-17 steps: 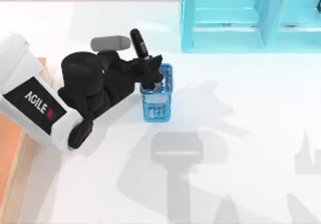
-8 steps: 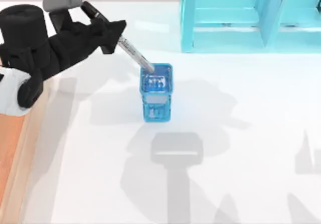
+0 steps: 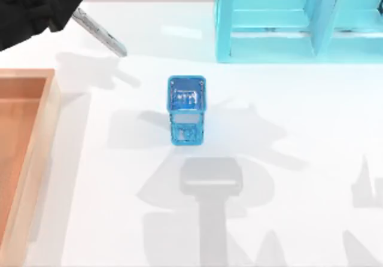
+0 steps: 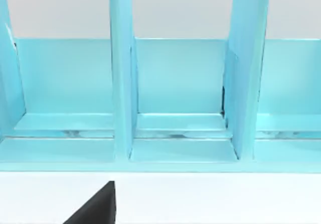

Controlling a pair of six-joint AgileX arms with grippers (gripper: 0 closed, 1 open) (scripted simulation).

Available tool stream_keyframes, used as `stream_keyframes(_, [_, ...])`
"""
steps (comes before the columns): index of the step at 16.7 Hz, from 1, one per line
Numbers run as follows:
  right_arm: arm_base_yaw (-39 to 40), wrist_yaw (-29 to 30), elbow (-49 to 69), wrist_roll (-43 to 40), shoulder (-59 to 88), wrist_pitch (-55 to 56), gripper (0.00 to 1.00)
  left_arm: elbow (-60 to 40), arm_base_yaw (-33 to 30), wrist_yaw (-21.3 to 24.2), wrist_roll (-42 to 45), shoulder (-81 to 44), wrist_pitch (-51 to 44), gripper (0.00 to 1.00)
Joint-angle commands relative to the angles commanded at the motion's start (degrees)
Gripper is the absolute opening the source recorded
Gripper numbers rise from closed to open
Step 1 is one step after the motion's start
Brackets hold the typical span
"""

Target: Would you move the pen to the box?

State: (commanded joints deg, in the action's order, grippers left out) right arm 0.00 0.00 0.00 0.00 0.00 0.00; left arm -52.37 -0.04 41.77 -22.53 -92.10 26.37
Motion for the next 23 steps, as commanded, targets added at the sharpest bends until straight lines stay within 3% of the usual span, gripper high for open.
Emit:
stream_keyframes(6, [0.0,0.0,0.0,0.0,0.0,0.0,1.00,-0.3,-0.1,0.0,0.6,-0.1,-0.3,0.00])
stream_keyframes(11, [0.0,0.0,0.0,0.0,0.0,0.0,1.00,-6.8,3.4,0.7,11.7,0.8,-10.5,0.00])
stream_keyframes(16, [0.0,0.0,0.0,0.0,0.0,0.0,1.00,-16.6,10.8,1.4,33.9,-0.1,-31.8,0.00])
stream_keyframes(23, [0.0,0.0,0.0,0.0,0.0,0.0,1.00,-28.1,23.0,3.4,75.2,-4.8,-71.6,0.00])
